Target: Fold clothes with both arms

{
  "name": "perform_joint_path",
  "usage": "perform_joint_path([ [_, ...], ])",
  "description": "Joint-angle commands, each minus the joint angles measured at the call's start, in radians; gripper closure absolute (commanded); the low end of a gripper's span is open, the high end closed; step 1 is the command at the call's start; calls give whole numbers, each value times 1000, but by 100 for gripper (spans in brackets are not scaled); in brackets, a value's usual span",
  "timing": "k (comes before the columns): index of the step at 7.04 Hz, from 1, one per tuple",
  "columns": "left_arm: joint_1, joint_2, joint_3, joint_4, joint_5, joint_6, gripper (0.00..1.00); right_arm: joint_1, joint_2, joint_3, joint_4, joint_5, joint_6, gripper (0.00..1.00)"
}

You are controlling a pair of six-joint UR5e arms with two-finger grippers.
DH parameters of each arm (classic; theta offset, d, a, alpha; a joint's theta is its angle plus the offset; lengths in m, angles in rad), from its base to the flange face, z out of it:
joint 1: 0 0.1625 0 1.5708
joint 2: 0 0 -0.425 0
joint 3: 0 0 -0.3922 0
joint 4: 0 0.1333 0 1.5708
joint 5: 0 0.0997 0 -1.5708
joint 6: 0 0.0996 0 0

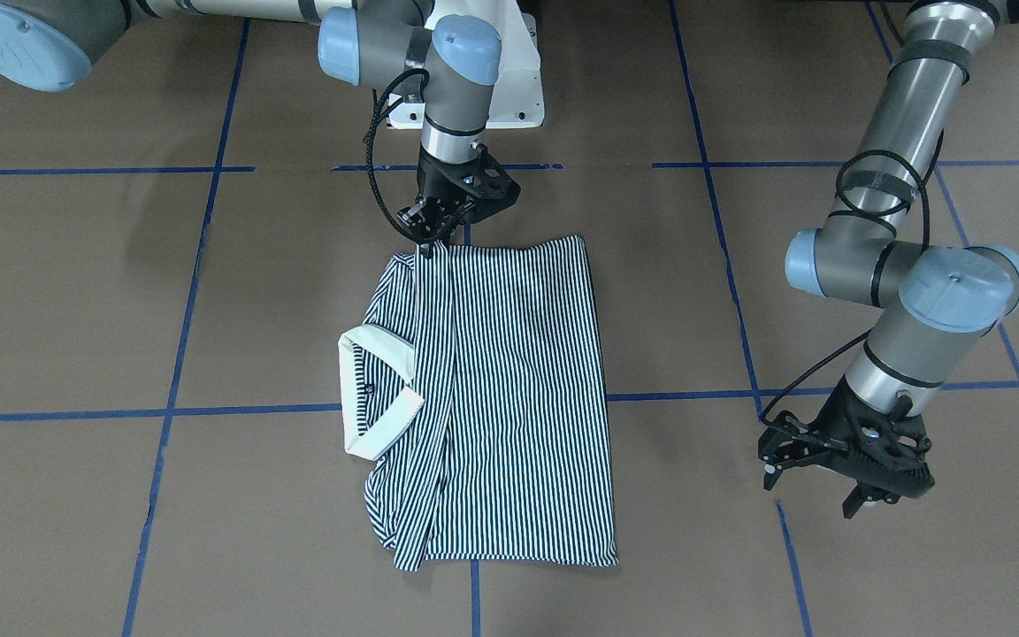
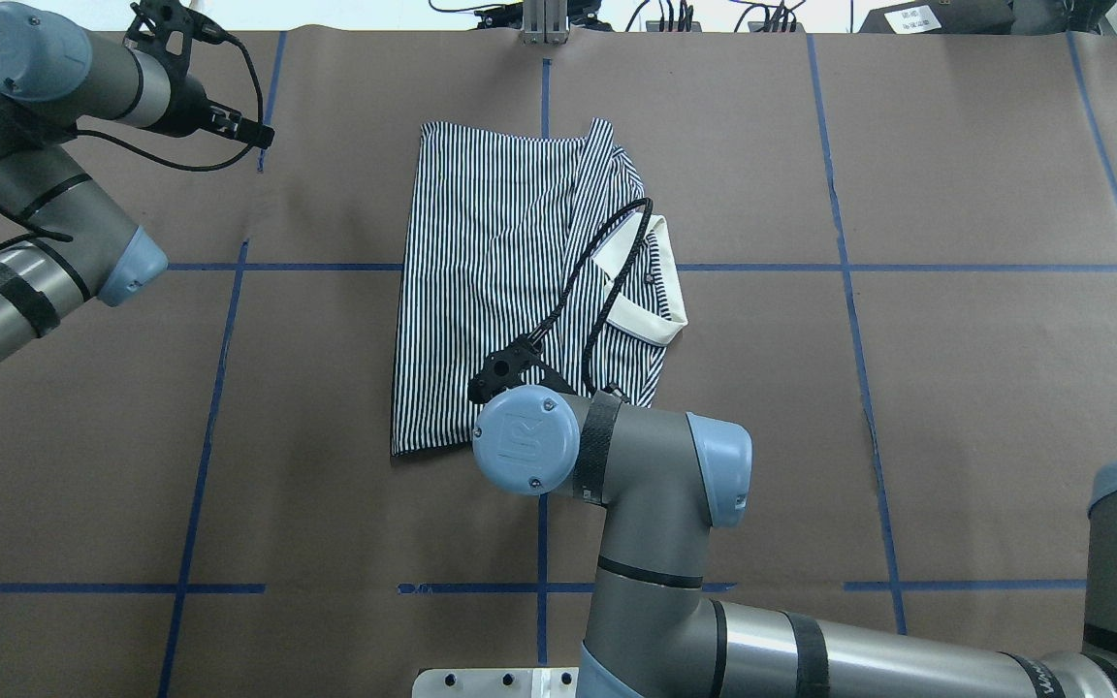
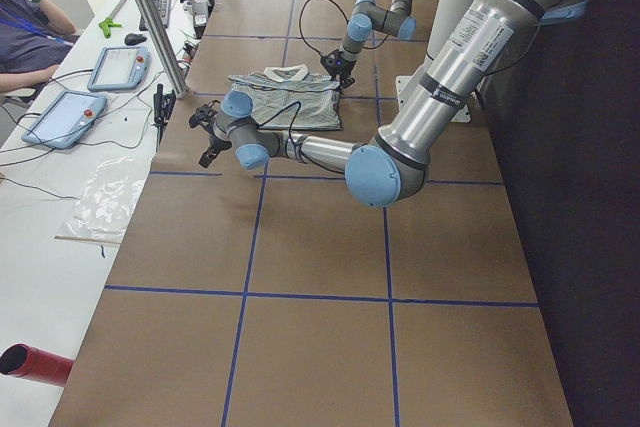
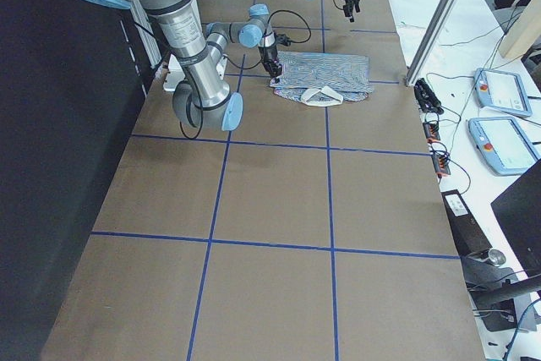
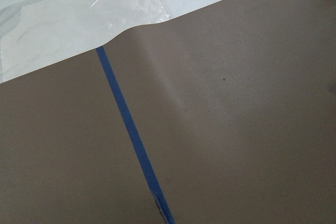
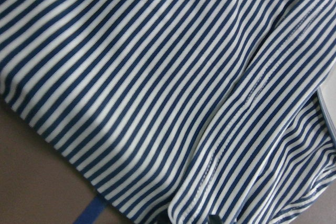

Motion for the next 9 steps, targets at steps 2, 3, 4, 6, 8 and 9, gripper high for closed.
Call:
perform_joint_path([
  [2, 0, 1, 0, -3, 0, 0, 0, 3, -3, 19, 0, -3, -2, 63],
  [3, 0, 1, 0, -3, 0, 0, 0, 1, -4, 19, 0, -6, -1, 63],
  [4, 0, 1, 0, -3, 0, 0, 0, 3, -4, 20, 4, -8, -1, 64],
  [6, 0, 1, 0, -4, 0, -2, 0, 3, -6, 20, 4, -6, -10, 87],
  [8, 0, 1, 0, -9, 0, -20, 0, 16, -12, 37, 6, -5, -36, 100],
  [9, 0, 1, 0, -9, 0, -20, 0, 18, -25, 64, 4, -3, -36, 100],
])
